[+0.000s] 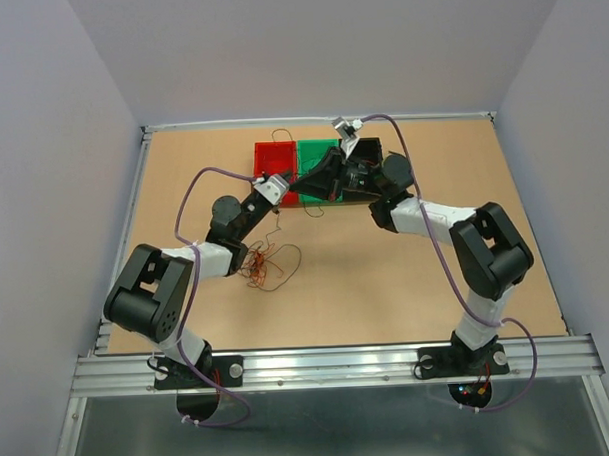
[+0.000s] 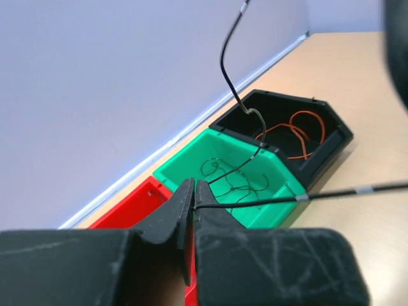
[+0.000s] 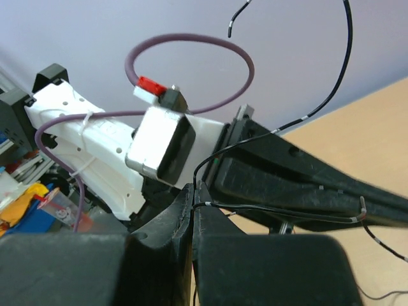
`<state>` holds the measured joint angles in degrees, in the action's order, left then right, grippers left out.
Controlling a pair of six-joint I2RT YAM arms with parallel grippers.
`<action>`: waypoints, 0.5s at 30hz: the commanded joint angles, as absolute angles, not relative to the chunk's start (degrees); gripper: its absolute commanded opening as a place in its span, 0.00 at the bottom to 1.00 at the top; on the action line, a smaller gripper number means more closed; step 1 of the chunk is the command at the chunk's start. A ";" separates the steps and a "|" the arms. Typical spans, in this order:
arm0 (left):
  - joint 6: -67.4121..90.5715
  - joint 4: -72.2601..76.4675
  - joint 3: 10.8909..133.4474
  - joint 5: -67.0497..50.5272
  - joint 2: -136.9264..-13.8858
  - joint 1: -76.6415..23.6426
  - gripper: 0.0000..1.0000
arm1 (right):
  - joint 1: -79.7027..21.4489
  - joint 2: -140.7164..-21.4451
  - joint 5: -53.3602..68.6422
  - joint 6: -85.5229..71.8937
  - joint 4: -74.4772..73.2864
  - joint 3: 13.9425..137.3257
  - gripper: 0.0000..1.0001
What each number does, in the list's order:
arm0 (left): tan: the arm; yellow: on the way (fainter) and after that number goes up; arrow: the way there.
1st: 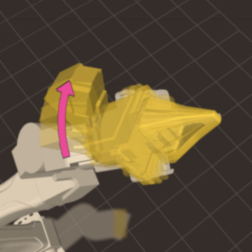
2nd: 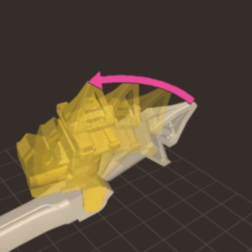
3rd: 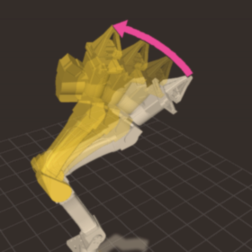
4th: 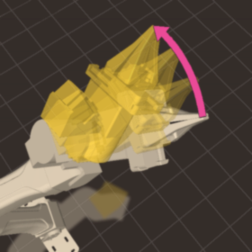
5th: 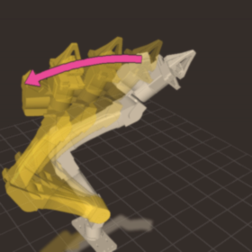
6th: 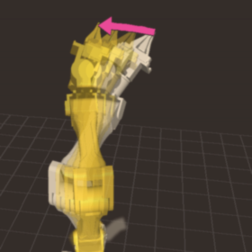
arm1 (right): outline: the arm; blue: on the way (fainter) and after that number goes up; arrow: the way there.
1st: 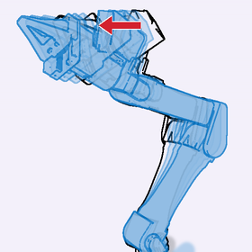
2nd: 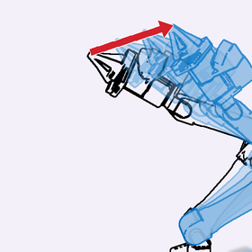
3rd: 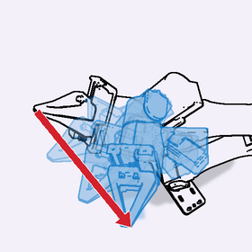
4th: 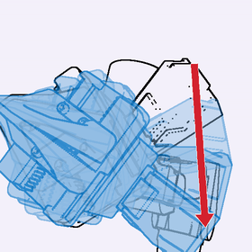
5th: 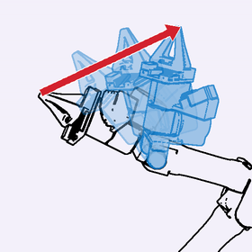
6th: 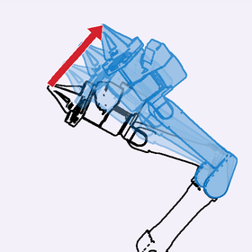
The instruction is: Untangle the cables
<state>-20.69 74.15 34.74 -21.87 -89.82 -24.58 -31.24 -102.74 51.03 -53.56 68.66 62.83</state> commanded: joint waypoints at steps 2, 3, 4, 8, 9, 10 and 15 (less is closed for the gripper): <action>-23.55 94.83 34.63 -14.95 -89.38 -23.56 0.09 | -30.68 -105.99 57.91 -55.81 70.41 63.37 0.01; -23.99 95.36 34.45 -13.38 -89.21 -23.47 0.09 | -30.50 -106.69 58.88 -55.72 70.23 63.63 0.01; -24.52 96.14 33.93 -12.75 -89.21 -23.47 0.09 | -30.24 -107.57 59.93 -55.55 70.05 63.63 0.01; -26.80 96.86 33.14 -11.16 -88.77 -23.38 0.03 | -28.74 -107.76 59.25 -49.15 59.01 63.98 0.01; -27.24 96.33 33.22 -11.34 -88.42 -23.29 0.00 | -28.39 -107.41 57.93 -46.17 54.02 64.51 0.01; -28.03 95.72 33.31 -11.60 -88.24 -23.29 0.00 | -28.48 -106.71 55.92 -37.79 48.05 66.25 0.01; -30.23 91.85 33.22 -14.93 -86.14 -23.29 0.00 | -28.56 -104.24 39.47 -19.80 21.30 69.78 0.01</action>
<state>-27.29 73.78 33.43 -13.87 -89.78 -23.73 -28.69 -107.90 48.18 -35.33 39.46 65.80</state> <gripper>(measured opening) 0.109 0.020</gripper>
